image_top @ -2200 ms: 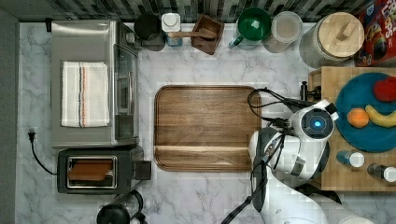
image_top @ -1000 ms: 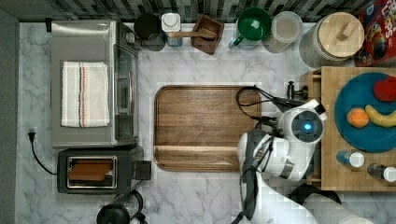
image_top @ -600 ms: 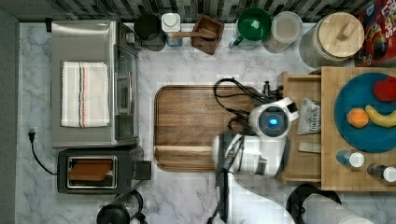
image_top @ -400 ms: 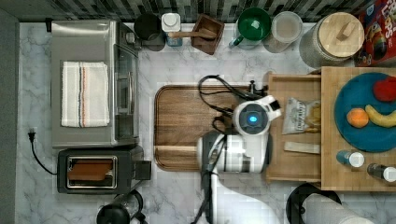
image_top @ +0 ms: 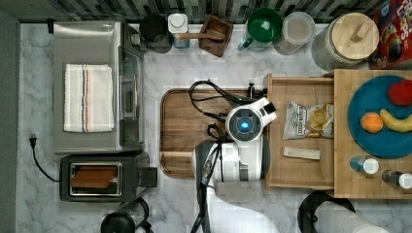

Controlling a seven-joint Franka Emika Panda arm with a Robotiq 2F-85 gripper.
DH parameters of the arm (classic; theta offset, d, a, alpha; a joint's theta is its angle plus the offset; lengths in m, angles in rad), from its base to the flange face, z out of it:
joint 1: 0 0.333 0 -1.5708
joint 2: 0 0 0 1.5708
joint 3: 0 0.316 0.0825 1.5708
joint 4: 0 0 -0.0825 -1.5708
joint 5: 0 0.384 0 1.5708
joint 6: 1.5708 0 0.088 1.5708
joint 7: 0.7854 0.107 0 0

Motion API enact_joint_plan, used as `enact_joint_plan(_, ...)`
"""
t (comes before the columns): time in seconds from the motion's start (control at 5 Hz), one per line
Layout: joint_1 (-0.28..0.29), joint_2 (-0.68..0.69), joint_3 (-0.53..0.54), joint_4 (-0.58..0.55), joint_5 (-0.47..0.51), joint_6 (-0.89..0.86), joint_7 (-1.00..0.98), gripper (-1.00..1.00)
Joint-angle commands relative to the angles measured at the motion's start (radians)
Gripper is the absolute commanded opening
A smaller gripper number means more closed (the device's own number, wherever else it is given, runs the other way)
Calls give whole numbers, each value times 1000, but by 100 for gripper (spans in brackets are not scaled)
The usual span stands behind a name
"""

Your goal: Open the drawer.

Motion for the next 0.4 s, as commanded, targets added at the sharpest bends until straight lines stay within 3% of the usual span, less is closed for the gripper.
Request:
enact_joint_plan(0.2,127,-45,128,8,31,26,81,100)
enact_joint_plan(0.4,124,-45,130,8,31,26,81,100)
